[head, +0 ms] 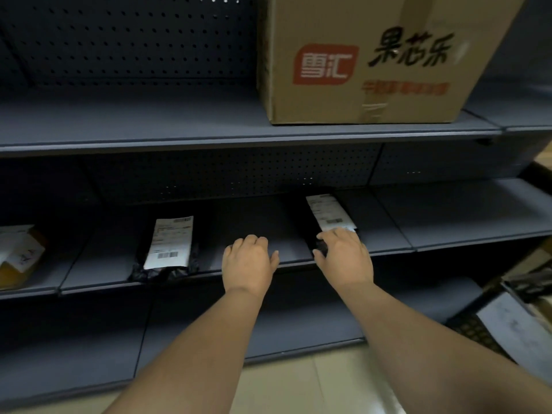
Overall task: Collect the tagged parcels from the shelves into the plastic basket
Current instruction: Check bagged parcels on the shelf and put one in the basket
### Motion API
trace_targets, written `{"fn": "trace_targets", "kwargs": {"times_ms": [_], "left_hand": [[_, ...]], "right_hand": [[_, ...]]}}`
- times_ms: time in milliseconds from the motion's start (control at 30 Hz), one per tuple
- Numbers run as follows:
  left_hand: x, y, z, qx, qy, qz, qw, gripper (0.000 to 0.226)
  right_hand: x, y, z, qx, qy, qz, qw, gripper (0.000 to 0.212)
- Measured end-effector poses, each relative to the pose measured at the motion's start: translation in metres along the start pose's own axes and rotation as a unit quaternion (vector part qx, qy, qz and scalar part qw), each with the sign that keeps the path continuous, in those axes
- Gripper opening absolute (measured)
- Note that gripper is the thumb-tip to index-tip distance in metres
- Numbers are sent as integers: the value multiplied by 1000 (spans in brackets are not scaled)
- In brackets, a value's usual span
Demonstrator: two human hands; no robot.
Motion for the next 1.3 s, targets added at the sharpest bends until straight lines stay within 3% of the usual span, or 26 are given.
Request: {"fn": "trace_targets", "kwargs": {"times_ms": [400, 1033, 1300], "left_hand": [[25, 16, -108, -21, 44, -5, 999, 34], [54, -62, -113, -180, 275, 57, 943, 35], [76, -110, -106, -208, 358, 74, 908, 45]], "right_hand": [[-24, 27, -116, 18, -36, -4, 999, 39], [4, -54, -138, 84, -151, 41, 984, 35], [26, -108, -145, 145, -269, 72, 949, 42]]}}
Point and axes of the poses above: each hand's wrist, its own y-axis away from the middle knuckle, its own x-axis out of the palm, z = x × y, the point moved 2 cm from there along -y, towards the middle knuckle, and after that the axes turned 11 degrees about z, right-handed, at the moved point
